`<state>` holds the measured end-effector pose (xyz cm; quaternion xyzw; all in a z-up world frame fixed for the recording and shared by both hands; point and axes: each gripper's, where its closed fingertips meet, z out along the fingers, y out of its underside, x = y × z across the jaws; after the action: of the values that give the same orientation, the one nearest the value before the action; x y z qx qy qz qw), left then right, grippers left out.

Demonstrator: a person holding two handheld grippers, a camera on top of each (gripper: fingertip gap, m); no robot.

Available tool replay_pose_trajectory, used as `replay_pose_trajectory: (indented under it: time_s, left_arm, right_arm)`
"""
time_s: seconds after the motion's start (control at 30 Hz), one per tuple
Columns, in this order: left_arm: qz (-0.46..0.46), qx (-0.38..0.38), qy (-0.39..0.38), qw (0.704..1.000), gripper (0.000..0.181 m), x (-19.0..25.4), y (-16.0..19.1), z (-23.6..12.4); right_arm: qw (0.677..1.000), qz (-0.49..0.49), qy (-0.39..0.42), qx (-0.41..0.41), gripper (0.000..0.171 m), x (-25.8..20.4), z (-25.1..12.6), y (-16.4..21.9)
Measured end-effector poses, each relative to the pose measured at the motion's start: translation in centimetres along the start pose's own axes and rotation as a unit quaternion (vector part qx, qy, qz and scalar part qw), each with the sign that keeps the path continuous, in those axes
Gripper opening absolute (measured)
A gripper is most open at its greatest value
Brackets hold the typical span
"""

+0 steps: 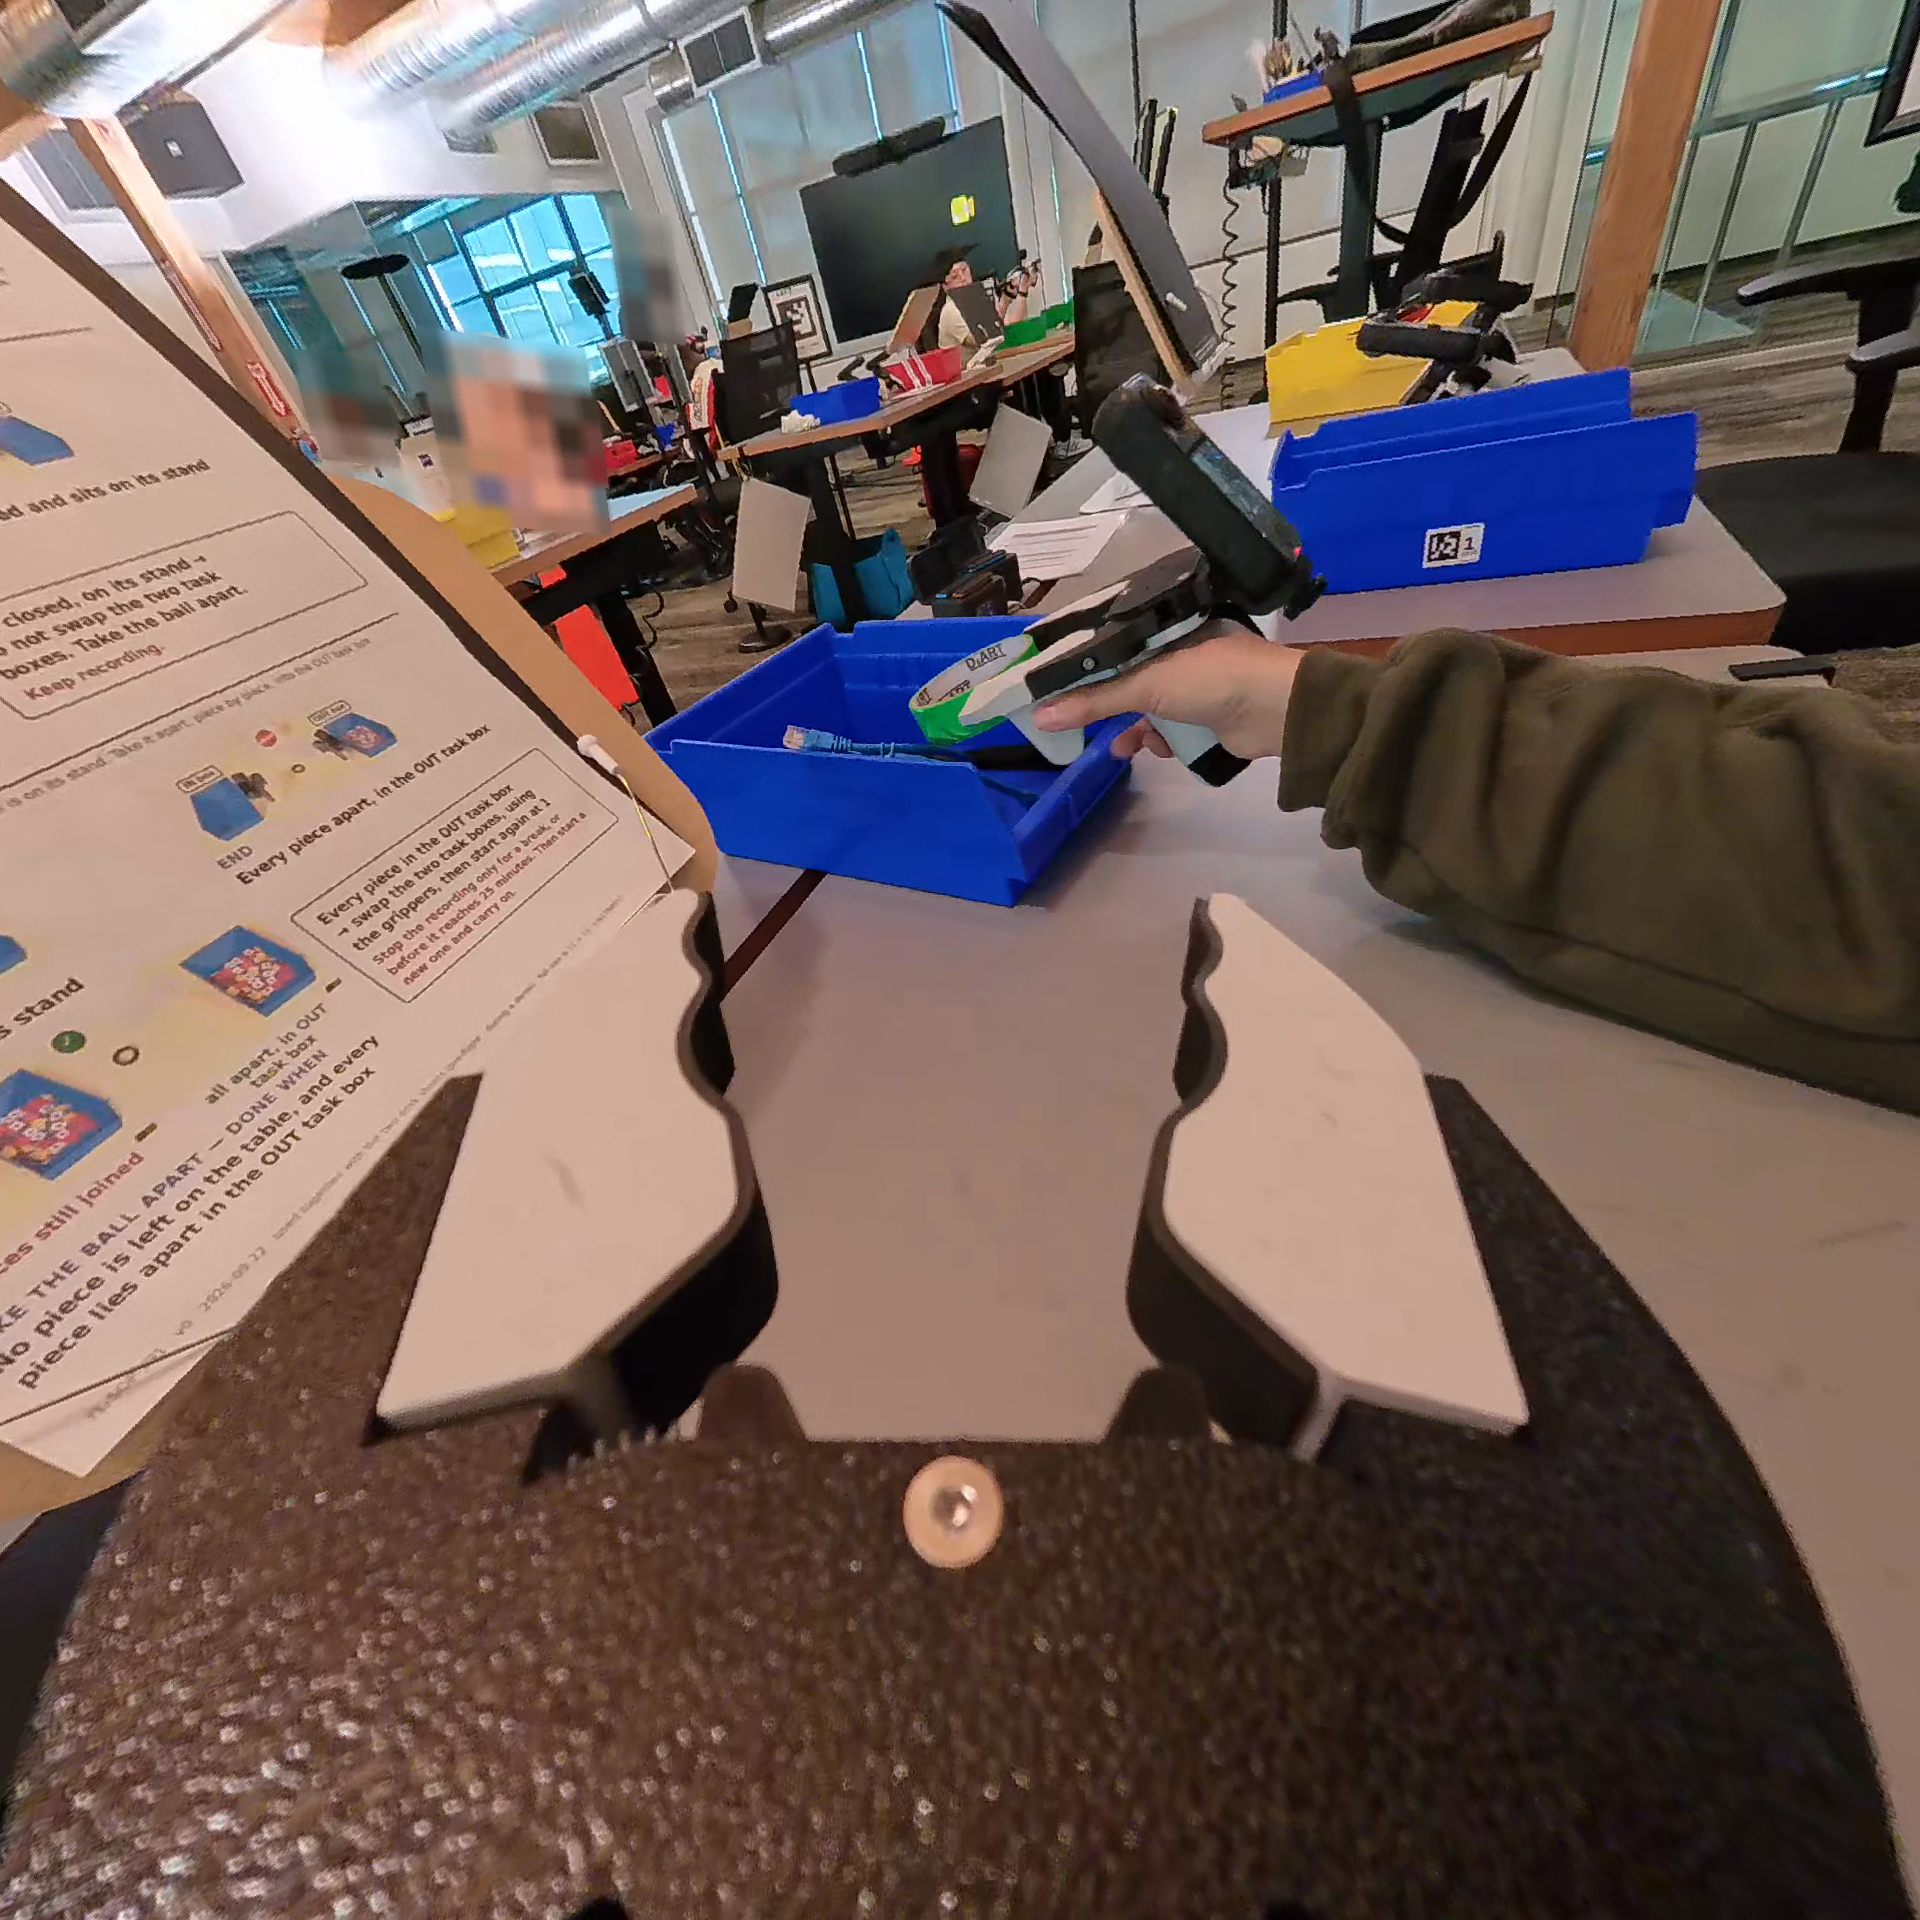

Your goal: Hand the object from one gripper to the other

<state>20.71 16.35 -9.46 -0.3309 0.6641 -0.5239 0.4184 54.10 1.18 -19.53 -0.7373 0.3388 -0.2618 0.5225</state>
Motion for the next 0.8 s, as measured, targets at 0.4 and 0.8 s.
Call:
replay_pose_trajectory:
  time_s: [0.4,0.8]
  left_arm:
    - [-0.014,0.003,-0.061,0.998,0.081,-2.0,-0.8,-1.0]
    - [0.025,-0.348,-0.314,0.883,0.056,-16.2,8.1,-23.4]
  right_arm:
    - [0.992,-0.048,-0.097,0.071,0.121,-6.7,-3.4,-5.8]
    - [0.956,-0.092,-0.228,0.161,0.1,-15.5,-9.0,-10.7]
